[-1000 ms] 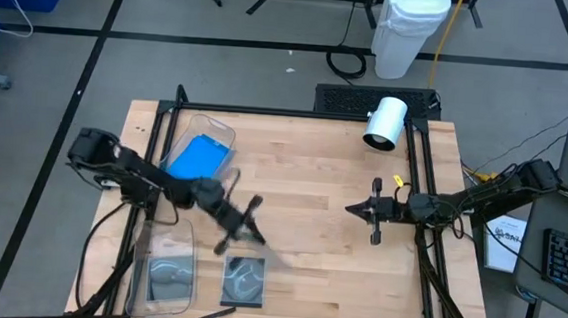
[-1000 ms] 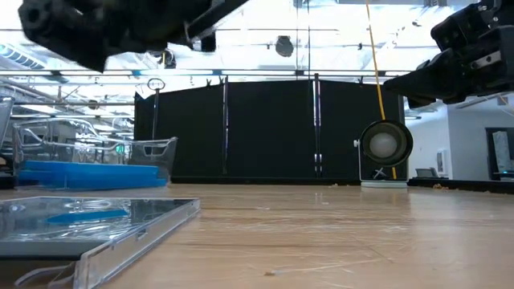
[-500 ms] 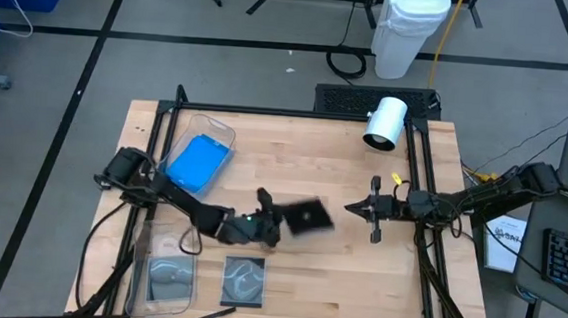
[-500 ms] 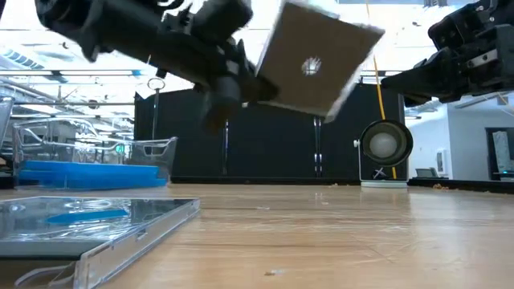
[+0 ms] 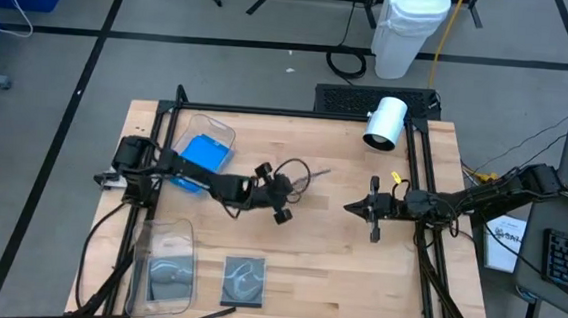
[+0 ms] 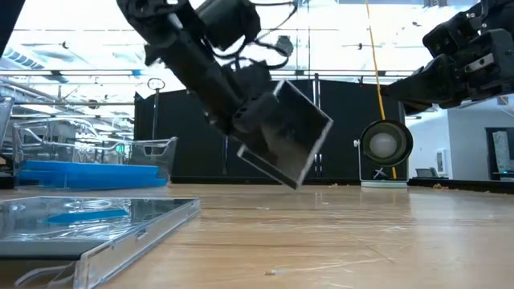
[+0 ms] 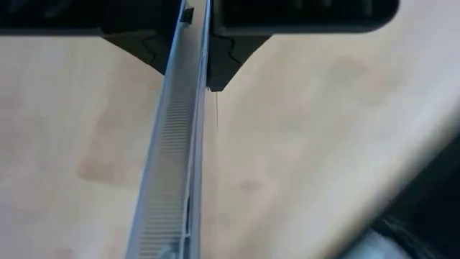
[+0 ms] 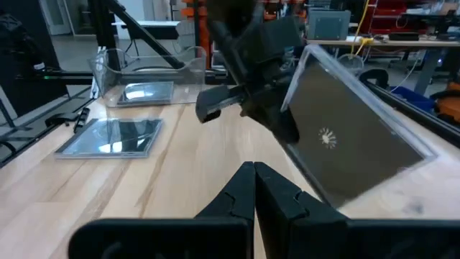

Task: Pick & place jewel cases by type
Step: Put the top black CD case into the bottom transparent bin

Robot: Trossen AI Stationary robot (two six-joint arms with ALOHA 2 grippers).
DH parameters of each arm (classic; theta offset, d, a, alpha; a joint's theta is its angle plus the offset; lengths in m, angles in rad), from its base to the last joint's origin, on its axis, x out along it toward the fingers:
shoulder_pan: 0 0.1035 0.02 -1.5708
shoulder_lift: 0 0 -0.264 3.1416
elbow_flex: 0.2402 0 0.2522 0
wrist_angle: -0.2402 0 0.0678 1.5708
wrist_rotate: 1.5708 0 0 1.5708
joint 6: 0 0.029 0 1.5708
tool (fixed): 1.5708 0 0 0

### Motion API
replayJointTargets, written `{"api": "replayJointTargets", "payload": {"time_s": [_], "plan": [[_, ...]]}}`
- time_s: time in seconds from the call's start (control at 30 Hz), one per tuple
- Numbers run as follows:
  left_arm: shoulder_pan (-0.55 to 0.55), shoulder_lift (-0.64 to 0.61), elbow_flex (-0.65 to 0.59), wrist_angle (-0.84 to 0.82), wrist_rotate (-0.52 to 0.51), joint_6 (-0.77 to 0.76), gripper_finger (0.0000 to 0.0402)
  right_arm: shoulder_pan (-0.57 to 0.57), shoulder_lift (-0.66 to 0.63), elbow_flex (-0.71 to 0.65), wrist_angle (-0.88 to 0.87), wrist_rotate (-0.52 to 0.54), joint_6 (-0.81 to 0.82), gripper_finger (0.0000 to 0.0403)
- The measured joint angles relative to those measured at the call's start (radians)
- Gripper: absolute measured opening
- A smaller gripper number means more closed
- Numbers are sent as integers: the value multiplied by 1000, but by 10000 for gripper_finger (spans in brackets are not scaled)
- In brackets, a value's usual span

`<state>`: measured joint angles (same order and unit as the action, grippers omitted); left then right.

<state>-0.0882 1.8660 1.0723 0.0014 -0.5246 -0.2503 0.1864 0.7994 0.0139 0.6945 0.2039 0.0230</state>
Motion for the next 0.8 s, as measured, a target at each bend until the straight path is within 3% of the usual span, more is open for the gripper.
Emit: {"api": "replayJointTargets", "payload": {"time_s": [0.17, 0.5, 0.63, 0.8], "plan": [[64, -5, -62, 88, 305, 5, 22, 0, 0, 0, -1, 0, 5, 0], [109, 3, -232, 482, 880, 110, 22, 1, 0, 0, -9, -9, 6, 0], [106, 3, -239, 540, 983, 175, 22, 1, 0, 0, -37, -26, 23, 0], [15, 2, -238, 650, 1160, 341, 22, 1, 0, 0, -23, -25, 8, 0]]}}
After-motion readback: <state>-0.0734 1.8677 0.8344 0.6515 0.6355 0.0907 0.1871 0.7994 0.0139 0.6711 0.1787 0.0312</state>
